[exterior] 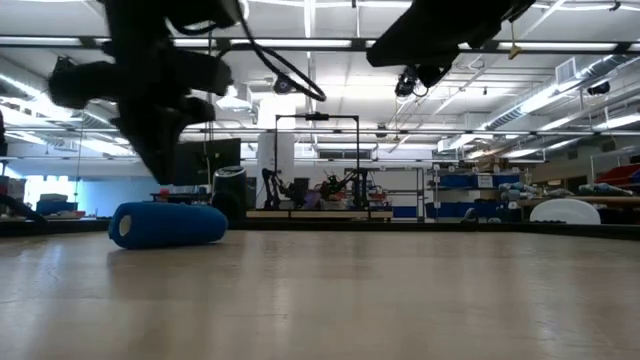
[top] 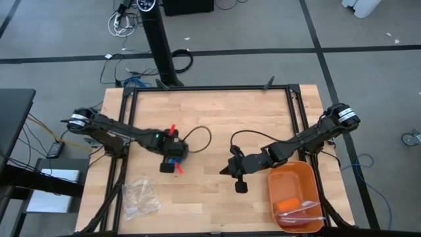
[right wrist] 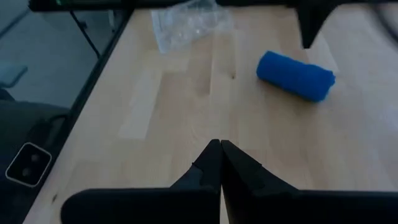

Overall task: Roll bandage
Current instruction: Open the transparent zip lock bag

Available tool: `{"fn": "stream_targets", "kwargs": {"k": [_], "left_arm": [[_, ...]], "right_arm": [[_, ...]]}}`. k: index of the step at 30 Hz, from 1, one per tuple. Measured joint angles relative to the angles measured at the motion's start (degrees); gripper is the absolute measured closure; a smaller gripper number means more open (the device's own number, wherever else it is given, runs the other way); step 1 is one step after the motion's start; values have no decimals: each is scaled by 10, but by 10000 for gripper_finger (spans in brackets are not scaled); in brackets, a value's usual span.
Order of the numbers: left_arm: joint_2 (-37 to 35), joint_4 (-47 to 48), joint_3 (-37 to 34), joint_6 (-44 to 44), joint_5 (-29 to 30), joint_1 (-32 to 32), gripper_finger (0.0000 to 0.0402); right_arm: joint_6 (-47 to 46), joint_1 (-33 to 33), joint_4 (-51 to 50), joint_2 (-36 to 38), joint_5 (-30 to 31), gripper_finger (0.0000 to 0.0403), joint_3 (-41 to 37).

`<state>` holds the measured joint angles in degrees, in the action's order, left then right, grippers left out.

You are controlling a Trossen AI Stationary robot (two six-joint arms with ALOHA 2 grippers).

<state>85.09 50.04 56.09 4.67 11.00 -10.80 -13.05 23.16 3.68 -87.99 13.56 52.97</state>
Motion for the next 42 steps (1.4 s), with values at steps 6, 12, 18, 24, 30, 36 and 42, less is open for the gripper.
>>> {"fn": "stream_targets", "kwargs": {"k": [6, 12, 18, 24, 30, 36, 42], "left_arm": [[-25, 47, -2, 86, -25, -81, 398], [-47, 61, 9, 260, -83, -200, 394], [-28, 19, 9, 389, -61, -322, 374], [-23, -53, 9, 556, -76, -399, 336], [18, -44, 9, 641, -71, -447, 299], [66, -52, 12, 650, -84, -456, 277], [93, -94, 13, 659, -136, -464, 269]], "right_arm": [[11, 0, 54, 0, 1, 397, -21], [12, -1, 55, 0, 0, 396, -22], [47, -9, 54, 0, -9, 382, -22], [47, -27, 54, 0, -32, 367, -22], [59, -37, 56, 0, -33, 362, -22], [67, -41, 56, 0, -34, 361, -22], [66, -41, 55, 0, -33, 359, -22]]}}
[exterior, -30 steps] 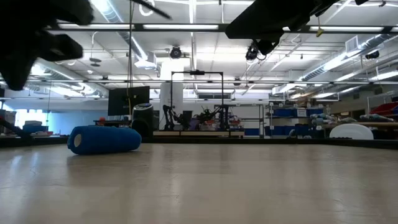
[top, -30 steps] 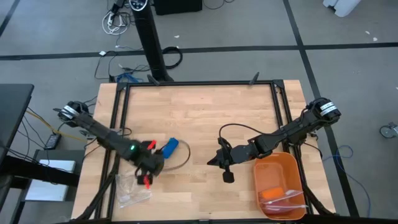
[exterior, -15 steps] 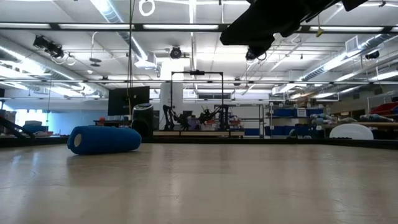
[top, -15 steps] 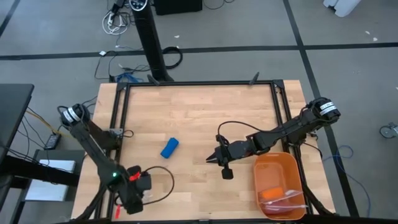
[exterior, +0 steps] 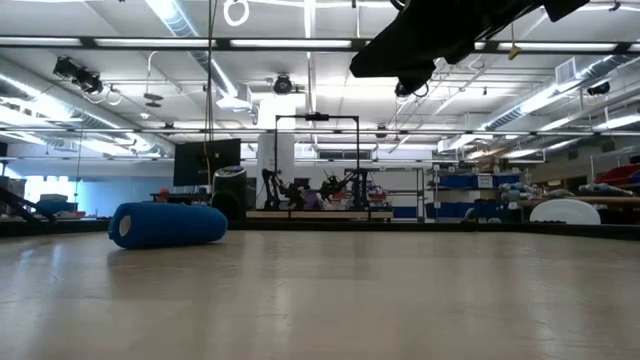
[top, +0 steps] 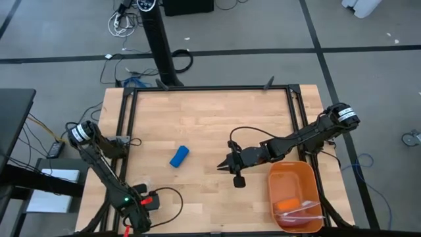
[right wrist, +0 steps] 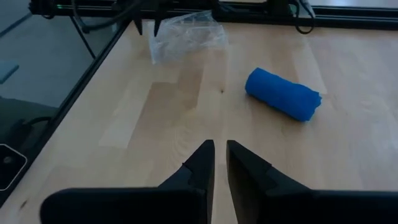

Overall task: Roll bandage
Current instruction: Open the transparent zip lock bag

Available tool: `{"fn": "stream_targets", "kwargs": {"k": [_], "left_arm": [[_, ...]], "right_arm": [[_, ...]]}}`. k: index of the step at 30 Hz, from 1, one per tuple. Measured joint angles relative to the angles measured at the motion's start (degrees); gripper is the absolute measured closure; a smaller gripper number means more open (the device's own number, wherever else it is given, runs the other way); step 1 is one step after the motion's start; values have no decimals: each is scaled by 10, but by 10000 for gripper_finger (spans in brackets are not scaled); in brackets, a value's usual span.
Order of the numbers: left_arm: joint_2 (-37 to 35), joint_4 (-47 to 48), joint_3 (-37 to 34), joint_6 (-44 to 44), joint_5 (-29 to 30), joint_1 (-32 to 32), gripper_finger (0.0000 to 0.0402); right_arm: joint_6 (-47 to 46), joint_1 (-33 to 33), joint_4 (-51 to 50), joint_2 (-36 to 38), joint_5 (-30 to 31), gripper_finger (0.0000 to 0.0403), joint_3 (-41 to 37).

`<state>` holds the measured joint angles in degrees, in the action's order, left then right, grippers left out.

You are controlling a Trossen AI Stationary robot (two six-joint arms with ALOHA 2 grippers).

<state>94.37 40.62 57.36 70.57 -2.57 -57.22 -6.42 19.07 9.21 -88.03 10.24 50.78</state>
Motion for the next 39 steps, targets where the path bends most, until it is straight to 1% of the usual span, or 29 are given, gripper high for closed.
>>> {"fn": "stream_targets", "kwargs": {"k": [4, 6, 11, 13, 24, 26, 28, 34, 35, 39], "left_arm": [[4, -16, 0, 9, 0, -3, 262], [6, -7, -3, 15, 0, -3, 259], [31, -12, -3, 17, -4, -3, 258], [40, -31, -1, 17, -6, -3, 258], [56, -5, -1, 14, -14, -3, 263], [56, -6, -1, 4, -17, -3, 273], [56, -6, -1, 1, -20, -3, 292], [55, -10, -2, -31, -26, -3, 384], [55, -5, 2, -40, -27, -2, 391], [56, 4, 21, -84, -27, 2, 395]], "right_arm": [[0, 0, 0, 0, 0, 358, 0], [0, 0, -1, 0, 0, 357, 0], [1, -1, -1, 0, 1, 358, 0], [1, 1, 0, 0, 0, 359, 0], [2, 0, 0, 0, 1, 360, 0], [2, 0, -1, 0, 1, 361, 0], [2, 0, 0, 0, 1, 363, 0], [2, 0, 1, 0, 1, 364, 0], [2, 0, 1, 0, 1, 364, 0], [2, 1, 1, 0, 1, 365, 0]]}}
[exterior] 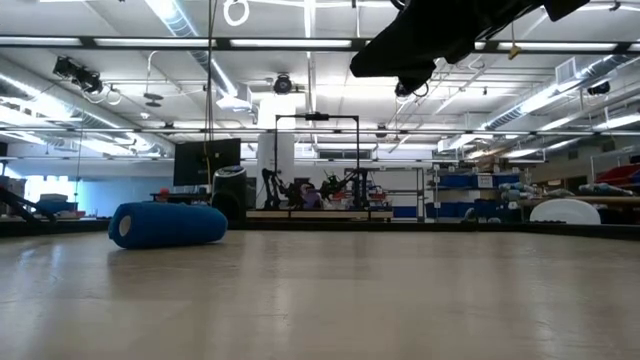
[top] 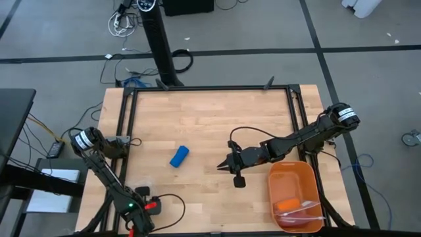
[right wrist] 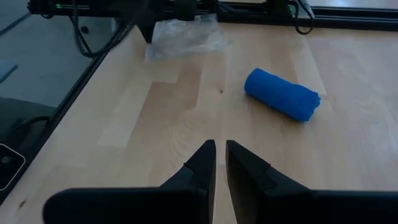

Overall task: Roll bandage
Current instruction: Open the transparent zip lock bag

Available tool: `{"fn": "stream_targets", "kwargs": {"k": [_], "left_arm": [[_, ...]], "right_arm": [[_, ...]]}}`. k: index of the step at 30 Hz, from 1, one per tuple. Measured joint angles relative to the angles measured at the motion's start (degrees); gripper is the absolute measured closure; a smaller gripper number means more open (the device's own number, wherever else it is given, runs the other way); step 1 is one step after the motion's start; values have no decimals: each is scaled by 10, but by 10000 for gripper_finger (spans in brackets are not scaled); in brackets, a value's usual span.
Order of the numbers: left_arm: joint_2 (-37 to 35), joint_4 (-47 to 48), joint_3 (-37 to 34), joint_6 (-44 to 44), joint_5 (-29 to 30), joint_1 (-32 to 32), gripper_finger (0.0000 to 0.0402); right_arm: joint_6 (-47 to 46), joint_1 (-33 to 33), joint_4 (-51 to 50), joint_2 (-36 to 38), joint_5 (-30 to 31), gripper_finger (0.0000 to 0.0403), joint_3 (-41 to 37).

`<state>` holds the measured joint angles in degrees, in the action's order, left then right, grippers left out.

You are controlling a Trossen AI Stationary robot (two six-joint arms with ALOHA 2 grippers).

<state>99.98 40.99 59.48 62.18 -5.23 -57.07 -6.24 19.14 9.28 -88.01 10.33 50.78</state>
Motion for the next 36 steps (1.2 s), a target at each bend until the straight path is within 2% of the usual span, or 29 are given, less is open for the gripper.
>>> {"fn": "stream_targets", "kwargs": {"k": [4, 10, 13, 15, 18, 20, 22, 24, 27, 31, 36], "left_arm": [[0, 43, 38, -54, 3, 9, 397], [0, 174, 124, -135, 35, 42, 399], [0, 227, 167, -194, 84, 72, 400], [0, 244, 194, -240, 139, 97, 400], [-1, 252, 230, -314, 218, 141, 400], [-1, 250, 249, -355, 250, 164, 400], [-2, 243, 254, -368, 236, 179, 400], [-2, 252, 245, -361, 186, 181, 400], [-2, 264, 212, -291, 127, 165, 389], [-2, 255, 165, -227, 70, 125, 351], [-1, 164, 94, -159, 42, 84, 294]], "right_arm": [[-1, 3, -2, 7, 0, 365, 0], [0, 25, -12, 46, 0, 349, 0], [14, 43, -26, 73, 19, 330, 0], [31, 56, -33, 87, 46, 317, 0], [59, 70, -33, 101, 66, 299, 0], [68, 76, -33, 106, 70, 293, 0], [68, 80, -36, 106, 71, 291, 0], [67, 83, -36, 104, 72, 292, 0], [59, 86, -47, 104, 72, 292, 0], [58, 86, -50, 104, 78, 289, 0], [58, 86, -48, 104, 79, 289, 0]]}}
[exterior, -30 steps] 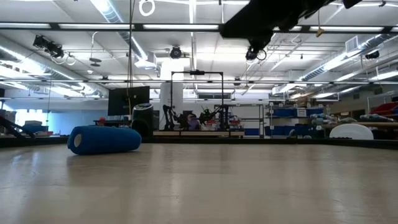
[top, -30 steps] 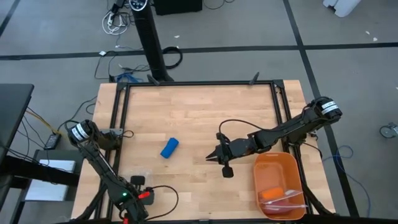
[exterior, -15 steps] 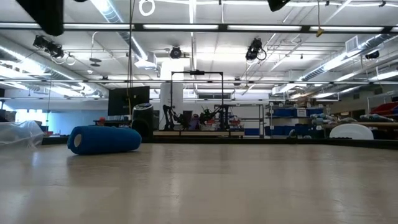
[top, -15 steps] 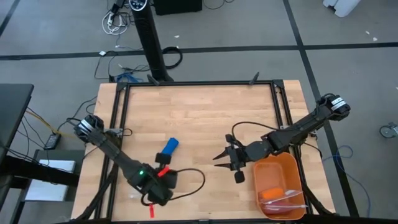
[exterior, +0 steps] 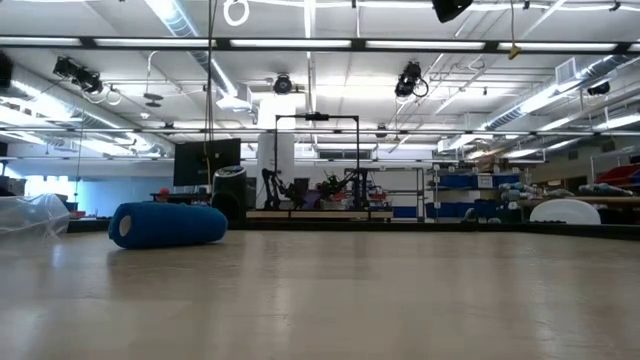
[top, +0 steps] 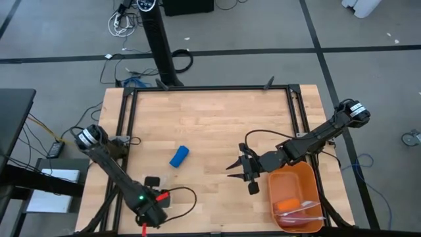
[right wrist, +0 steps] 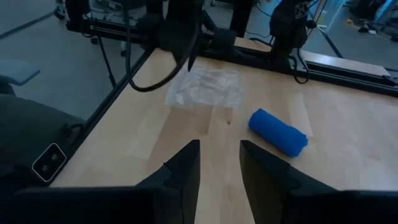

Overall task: Roll bandage
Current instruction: Open the transparent zip lock bag

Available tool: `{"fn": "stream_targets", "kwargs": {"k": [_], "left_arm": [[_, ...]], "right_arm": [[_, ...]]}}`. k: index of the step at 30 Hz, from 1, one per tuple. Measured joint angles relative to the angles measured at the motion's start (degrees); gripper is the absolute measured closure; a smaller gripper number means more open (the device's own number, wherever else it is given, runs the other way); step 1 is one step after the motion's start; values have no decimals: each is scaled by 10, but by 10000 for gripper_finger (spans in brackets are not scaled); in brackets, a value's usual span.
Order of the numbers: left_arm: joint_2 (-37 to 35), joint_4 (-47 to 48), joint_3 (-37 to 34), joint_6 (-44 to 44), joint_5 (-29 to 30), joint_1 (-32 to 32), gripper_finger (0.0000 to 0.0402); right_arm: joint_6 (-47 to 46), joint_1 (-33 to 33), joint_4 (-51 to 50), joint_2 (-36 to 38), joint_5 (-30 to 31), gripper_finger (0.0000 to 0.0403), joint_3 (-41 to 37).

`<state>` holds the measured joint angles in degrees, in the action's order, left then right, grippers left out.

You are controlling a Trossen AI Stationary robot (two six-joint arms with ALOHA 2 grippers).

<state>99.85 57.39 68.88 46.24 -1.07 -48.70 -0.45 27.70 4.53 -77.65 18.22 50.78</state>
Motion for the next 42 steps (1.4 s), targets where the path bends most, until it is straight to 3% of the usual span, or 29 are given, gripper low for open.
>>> {"fn": "stream_targets", "kwargs": {"k": [4, 8, 18, 22, 27, 34, 42], "left_arm": [[0, -95, -49, 46, 1, -16, 257], [0, -141, -81, 77, 8, -20, 245], [-4, -225, -131, 113, 8, -21, 249], [-3, -214, -132, 109, 12, -21, 289], [2, -202, -108, 58, 3, -20, 384], [-41, -114, -32, -4, -11, -4, 393], [-136, -57, 54, -123, 114, 79, 398]], "right_arm": [[-1, 0, 4, 0, 0, 288, 0], [-6, 0, 4, 0, 0, 289, 0], [-10, 0, 4, 0, 0, 290, 0], [-10, 0, 4, 0, 1, 291, 0], [-15, 0, 6, 0, 1, 292, 0], [-11, 0, 11, 0, 2, 288, 0], [70, 0, 49, 0, 2, 280, 0]]}}
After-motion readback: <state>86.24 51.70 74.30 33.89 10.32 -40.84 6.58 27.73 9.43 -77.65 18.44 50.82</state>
